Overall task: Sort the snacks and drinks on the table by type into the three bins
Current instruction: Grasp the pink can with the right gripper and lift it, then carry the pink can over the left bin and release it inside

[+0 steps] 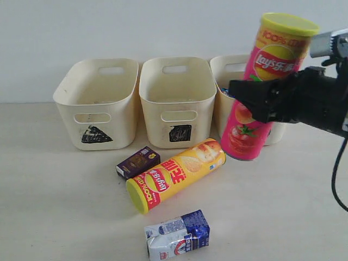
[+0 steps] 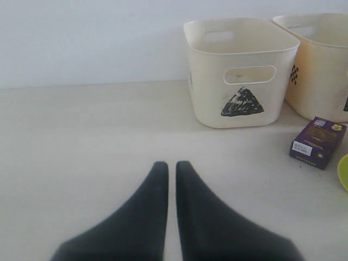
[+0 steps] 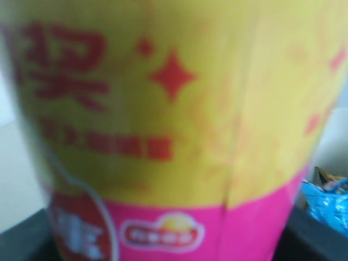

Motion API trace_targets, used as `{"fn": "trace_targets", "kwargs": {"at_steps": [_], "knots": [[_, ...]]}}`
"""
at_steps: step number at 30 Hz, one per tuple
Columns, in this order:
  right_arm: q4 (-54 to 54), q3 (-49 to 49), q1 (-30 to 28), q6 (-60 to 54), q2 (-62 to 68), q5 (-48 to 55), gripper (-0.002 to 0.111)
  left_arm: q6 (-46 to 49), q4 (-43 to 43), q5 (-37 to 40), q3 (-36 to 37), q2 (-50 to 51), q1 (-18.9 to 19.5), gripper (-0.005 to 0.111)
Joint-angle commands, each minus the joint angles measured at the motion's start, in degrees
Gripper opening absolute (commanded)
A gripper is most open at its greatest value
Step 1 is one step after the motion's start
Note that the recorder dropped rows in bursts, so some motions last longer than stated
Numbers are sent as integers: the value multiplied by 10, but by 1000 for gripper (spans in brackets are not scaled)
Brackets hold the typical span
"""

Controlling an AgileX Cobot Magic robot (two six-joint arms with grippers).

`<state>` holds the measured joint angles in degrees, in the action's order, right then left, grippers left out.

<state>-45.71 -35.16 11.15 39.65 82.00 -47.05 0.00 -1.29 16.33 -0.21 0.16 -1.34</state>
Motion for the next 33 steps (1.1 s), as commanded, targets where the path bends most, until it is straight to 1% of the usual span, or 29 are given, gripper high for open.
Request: {"fn": "trace_targets", "kwargs": {"at_steps": [1,2,9,15,20,26,33], "knots": [[2,-66,71,4,-7,112,0,-4,5,-4,2,-2,1,4],[2,-84,90,4,-7,135,0,-4,5,-4,2,-2,1,4],[4,-193,162,13,12,196,0,-4,5,-4,2,-2,1,4],[4,-297,213,36,91,205,0,-4,5,-4,2,-2,1,4],[4,-413,254,38,175,278,0,-4,5,-4,2,-2,1,4],[4,-534,265,48,272,298,0,-4,5,-4,2,-2,1,4],[4,-652,266,54,374,294,0,-4,5,-4,2,-2,1,4]]}}
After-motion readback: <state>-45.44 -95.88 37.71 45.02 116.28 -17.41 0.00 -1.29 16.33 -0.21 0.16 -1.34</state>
